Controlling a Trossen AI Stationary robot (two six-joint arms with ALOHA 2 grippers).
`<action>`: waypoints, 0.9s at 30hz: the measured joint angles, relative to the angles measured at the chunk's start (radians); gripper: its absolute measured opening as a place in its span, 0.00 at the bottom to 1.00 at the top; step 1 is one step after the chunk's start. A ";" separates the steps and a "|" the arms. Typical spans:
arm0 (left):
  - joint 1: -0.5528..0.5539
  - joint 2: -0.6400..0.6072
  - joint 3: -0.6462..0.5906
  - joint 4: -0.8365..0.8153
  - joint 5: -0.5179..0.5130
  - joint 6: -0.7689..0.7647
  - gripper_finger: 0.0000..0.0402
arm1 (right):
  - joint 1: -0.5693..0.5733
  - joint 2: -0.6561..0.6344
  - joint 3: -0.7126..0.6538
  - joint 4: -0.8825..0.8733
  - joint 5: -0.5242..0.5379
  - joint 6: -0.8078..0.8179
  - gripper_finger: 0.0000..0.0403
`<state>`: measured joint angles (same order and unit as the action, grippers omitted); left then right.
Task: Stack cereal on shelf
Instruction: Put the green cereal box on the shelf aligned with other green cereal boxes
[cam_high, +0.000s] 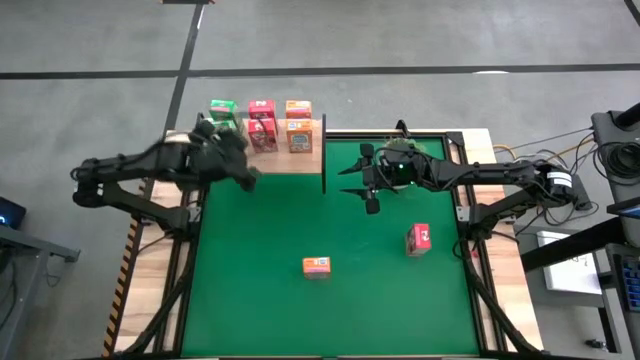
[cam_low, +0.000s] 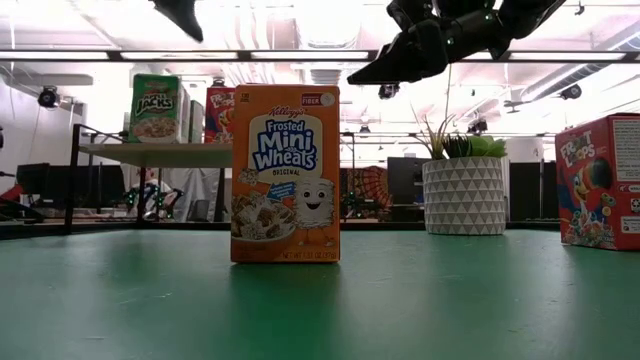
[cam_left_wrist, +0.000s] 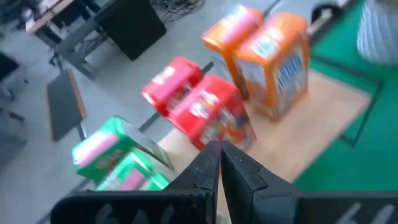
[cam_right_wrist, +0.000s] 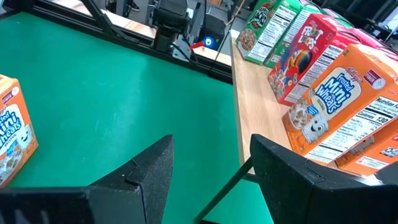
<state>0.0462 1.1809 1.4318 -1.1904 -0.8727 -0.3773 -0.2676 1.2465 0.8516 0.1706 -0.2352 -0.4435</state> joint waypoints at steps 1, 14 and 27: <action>0.024 0.000 0.027 -0.001 0.017 0.000 0.00 | 0.000 0.000 0.000 -0.001 0.000 0.000 0.50; 0.370 0.038 0.093 -0.047 0.406 -0.051 0.00 | 0.000 0.000 0.000 -0.021 0.000 -0.004 0.50; 0.373 0.122 0.091 -0.136 0.369 -0.077 0.00 | -0.002 0.000 0.000 -0.037 0.000 -0.011 0.50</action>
<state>0.4194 1.3025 1.5230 -1.3268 -0.5038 -0.4544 -0.2691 1.2461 0.8516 0.1334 -0.2352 -0.4541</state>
